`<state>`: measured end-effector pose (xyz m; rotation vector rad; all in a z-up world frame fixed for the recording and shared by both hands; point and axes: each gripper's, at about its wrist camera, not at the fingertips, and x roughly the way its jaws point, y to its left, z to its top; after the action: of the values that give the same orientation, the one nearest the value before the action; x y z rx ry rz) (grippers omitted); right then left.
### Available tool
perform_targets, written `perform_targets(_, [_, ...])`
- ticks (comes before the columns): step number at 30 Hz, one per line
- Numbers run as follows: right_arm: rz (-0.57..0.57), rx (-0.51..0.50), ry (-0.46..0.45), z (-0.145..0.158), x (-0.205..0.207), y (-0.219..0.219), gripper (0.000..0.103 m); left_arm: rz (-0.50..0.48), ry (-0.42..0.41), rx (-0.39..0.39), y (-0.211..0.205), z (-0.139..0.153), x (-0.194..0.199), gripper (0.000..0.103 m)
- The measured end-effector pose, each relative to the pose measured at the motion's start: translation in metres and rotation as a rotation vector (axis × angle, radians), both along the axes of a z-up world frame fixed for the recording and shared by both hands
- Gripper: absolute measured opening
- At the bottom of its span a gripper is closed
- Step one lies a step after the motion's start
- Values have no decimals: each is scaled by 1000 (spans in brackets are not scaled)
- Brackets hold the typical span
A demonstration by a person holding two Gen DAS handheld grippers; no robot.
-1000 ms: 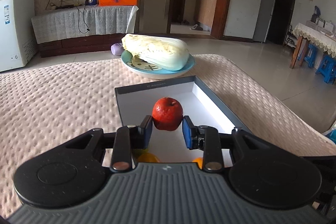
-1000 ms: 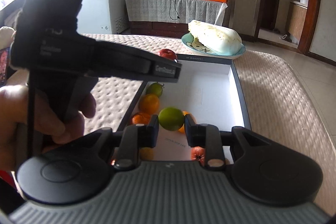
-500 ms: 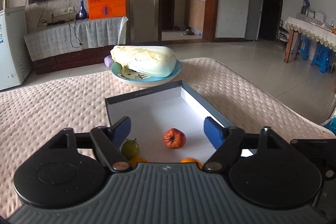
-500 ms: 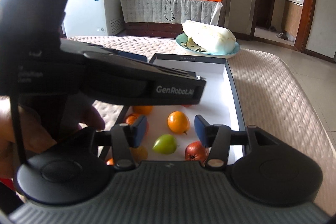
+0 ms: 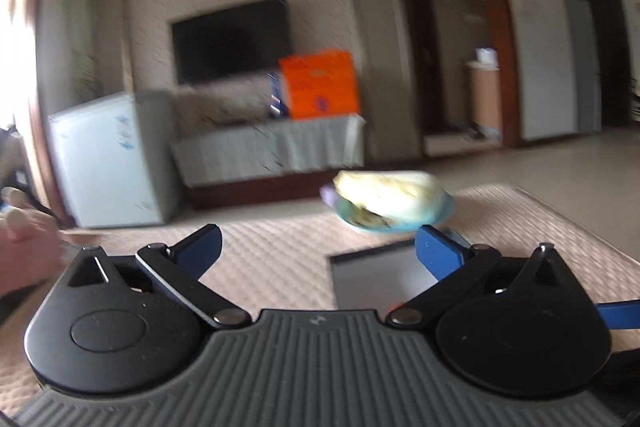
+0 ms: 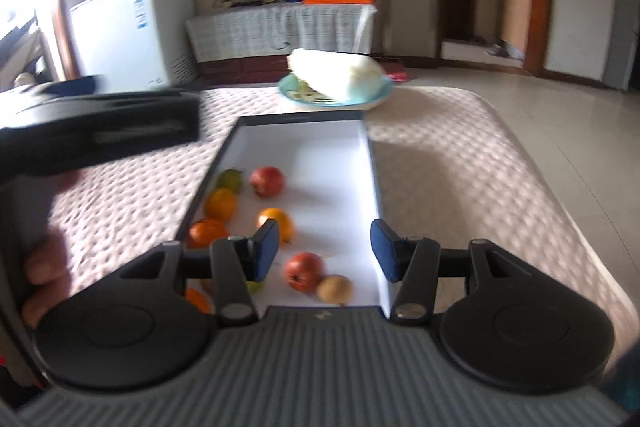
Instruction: Organize fruits
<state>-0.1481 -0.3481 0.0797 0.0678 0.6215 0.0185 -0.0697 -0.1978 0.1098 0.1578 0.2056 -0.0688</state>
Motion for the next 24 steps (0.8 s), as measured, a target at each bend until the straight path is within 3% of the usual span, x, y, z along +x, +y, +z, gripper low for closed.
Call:
perform_targets(2, [-30, 19, 2, 1, -5, -11, 53, 12, 11, -45, 6, 1, -12, 103])
perform_targets(6, [-52, 36, -10, 6, -20, -20, 53, 4, 120, -102, 13, 8, -29, 103])
perform_targets(11, [-82, 57, -23, 12, -41, -30, 53, 53, 185, -88, 19, 6, -50, 103])
perform_targets(17, [-127, 89, 25, 8, -53, -42, 53, 67, 329, -111, 31, -3, -70, 103])
perform_targets(24, [-105, 81, 70, 1, -60, -34, 53, -4, 396, -73, 25, -15, -107, 103])
